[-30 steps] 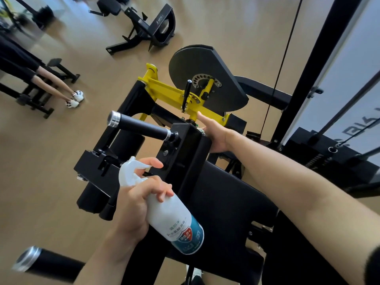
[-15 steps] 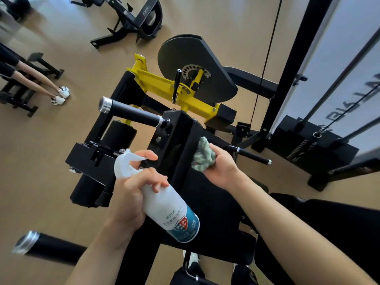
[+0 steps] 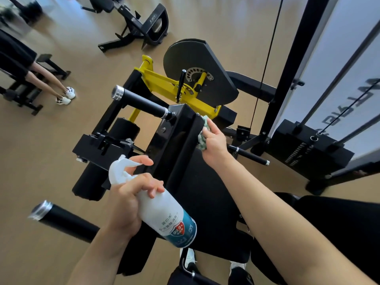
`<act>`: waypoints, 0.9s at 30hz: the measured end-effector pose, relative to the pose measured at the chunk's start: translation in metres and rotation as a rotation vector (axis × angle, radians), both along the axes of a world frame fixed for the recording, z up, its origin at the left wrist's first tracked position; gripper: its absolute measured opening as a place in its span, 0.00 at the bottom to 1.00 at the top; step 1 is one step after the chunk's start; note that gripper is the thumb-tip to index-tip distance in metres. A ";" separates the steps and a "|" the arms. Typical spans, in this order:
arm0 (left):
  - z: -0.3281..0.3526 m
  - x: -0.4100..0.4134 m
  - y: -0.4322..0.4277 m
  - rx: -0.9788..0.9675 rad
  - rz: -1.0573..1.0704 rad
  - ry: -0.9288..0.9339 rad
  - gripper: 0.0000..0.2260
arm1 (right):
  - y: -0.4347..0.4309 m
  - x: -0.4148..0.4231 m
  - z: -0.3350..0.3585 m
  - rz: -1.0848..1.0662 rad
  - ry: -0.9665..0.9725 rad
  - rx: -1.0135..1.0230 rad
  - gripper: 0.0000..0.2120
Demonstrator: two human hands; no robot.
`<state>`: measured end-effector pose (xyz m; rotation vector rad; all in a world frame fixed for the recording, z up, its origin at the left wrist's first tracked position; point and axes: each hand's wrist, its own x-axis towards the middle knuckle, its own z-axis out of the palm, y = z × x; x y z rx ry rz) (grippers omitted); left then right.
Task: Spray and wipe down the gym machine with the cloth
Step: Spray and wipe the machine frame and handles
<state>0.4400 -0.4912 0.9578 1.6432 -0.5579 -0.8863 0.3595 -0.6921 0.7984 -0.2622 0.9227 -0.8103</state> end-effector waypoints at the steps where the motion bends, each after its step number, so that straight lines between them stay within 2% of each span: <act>1: 0.000 -0.001 0.003 -0.001 0.001 0.002 0.23 | 0.004 0.000 0.000 0.027 0.009 -0.012 0.25; 4: 0.001 -0.002 0.010 -0.007 0.001 0.000 0.20 | 0.020 -0.001 0.001 0.126 0.048 -0.013 0.31; 6: 0.001 -0.002 0.014 -0.015 -0.004 -0.002 0.24 | 0.030 0.000 0.004 0.191 0.094 0.007 0.31; 8: 0.002 -0.001 0.018 -0.020 -0.001 0.000 0.26 | 0.035 0.000 0.007 0.200 0.083 0.069 0.24; 10: 0.003 -0.001 0.021 -0.021 0.004 0.006 0.25 | 0.031 0.000 0.013 0.174 0.075 0.130 0.07; 11: 0.003 -0.001 0.022 -0.020 0.008 0.011 0.25 | 0.027 0.002 0.017 0.202 0.016 0.121 0.10; 13: 0.004 -0.001 0.026 -0.020 0.017 0.021 0.25 | 0.016 0.007 0.019 0.226 -0.058 0.085 0.32; 14: 0.005 -0.001 0.027 -0.021 0.022 0.028 0.25 | 0.012 0.011 0.020 0.229 -0.063 0.024 0.38; 17: 0.009 -0.002 0.031 -0.023 0.040 0.037 0.25 | 0.001 0.016 0.025 0.127 0.025 -0.132 0.40; 20: 0.011 -0.003 0.035 -0.035 0.061 0.016 0.20 | 0.002 0.017 0.023 0.134 0.089 -0.223 0.41; 23: 0.011 -0.001 0.038 -0.030 0.071 0.004 0.18 | 0.025 0.017 0.023 0.117 0.106 -0.329 0.40; 27: 0.005 0.005 0.043 -0.015 0.069 0.016 0.18 | 0.072 0.021 0.015 0.132 0.156 -0.419 0.44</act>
